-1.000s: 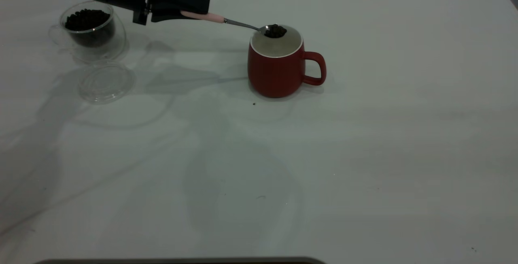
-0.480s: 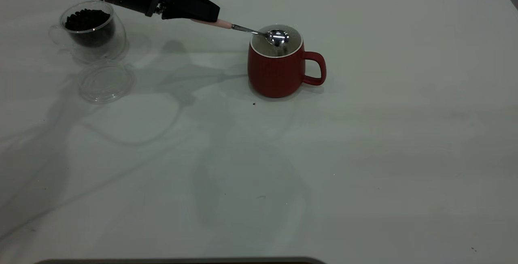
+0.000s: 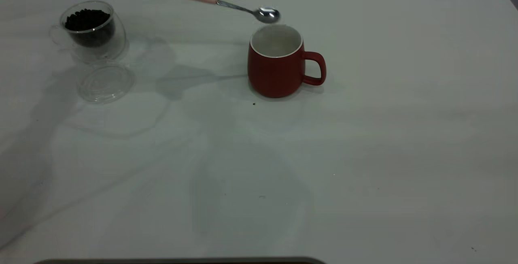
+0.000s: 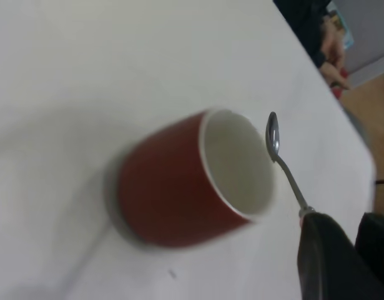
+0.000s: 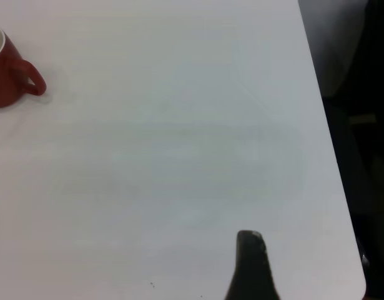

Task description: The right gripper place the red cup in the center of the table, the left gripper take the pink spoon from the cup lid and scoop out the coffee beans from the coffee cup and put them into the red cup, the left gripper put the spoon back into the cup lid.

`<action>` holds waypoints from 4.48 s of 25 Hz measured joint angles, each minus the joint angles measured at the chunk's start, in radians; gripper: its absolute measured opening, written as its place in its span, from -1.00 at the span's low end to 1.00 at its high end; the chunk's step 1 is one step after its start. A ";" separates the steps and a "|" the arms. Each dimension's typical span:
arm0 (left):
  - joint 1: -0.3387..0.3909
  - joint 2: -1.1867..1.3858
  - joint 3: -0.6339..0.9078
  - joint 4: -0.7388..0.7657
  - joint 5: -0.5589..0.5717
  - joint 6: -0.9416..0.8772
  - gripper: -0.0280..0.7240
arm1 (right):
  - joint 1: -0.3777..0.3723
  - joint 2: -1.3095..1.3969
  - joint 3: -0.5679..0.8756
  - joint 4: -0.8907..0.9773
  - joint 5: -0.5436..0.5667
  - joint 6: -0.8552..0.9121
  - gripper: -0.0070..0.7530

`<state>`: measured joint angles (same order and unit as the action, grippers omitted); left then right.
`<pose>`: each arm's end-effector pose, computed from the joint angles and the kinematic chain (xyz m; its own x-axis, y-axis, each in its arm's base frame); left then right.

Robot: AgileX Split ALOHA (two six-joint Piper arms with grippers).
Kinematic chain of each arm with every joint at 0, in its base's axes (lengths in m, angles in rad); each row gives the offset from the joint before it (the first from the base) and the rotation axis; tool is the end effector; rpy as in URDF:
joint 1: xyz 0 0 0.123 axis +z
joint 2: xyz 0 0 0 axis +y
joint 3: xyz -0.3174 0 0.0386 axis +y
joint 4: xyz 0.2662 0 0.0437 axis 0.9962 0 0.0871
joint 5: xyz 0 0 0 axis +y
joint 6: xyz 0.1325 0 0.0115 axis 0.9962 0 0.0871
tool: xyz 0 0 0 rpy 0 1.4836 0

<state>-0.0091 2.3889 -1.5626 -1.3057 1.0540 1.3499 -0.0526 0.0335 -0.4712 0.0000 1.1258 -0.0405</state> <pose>0.4976 -0.1162 0.0790 -0.7928 0.1584 -0.5886 0.5743 0.5175 -0.6343 0.0163 -0.0009 0.2494 -0.5663 -0.0107 -0.8241 0.0297 0.9990 -0.0334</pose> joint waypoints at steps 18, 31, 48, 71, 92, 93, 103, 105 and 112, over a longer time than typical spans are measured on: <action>0.372 -0.306 0.582 -0.120 -0.052 0.045 -0.61 | 0.000 0.000 0.000 0.000 0.000 0.000 0.57; 0.626 -0.246 0.658 -0.117 -0.092 0.035 -0.61 | 0.000 0.000 0.000 0.000 0.000 0.001 0.57; 0.630 -0.094 0.525 -0.066 -0.169 0.026 -0.61 | 0.000 0.000 0.000 0.000 0.000 0.000 0.57; 0.512 0.096 0.278 0.024 -0.124 0.027 -0.61 | 0.000 0.000 0.000 0.000 0.000 0.000 0.57; 0.501 0.104 0.278 -0.009 -0.158 0.056 0.03 | 0.000 0.000 0.000 0.000 0.000 0.000 0.57; 0.501 0.104 0.278 -0.009 -0.159 0.056 0.11 | 0.000 0.000 0.000 0.000 0.000 0.000 0.57; 0.501 0.096 0.278 -0.002 -0.169 0.056 0.35 | 0.000 0.000 0.000 0.000 0.000 0.000 0.57; 0.501 0.068 0.278 0.021 -0.169 0.056 0.36 | 0.000 0.000 0.000 0.000 0.000 0.000 0.57; 0.434 -0.151 0.278 0.203 -0.195 -0.140 0.36 | 0.000 0.000 0.000 0.000 0.000 0.000 0.57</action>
<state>0.4247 2.2375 -1.2846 -1.1029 0.8590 1.2101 -0.0526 0.0335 -0.4712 0.0000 1.1258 -0.0404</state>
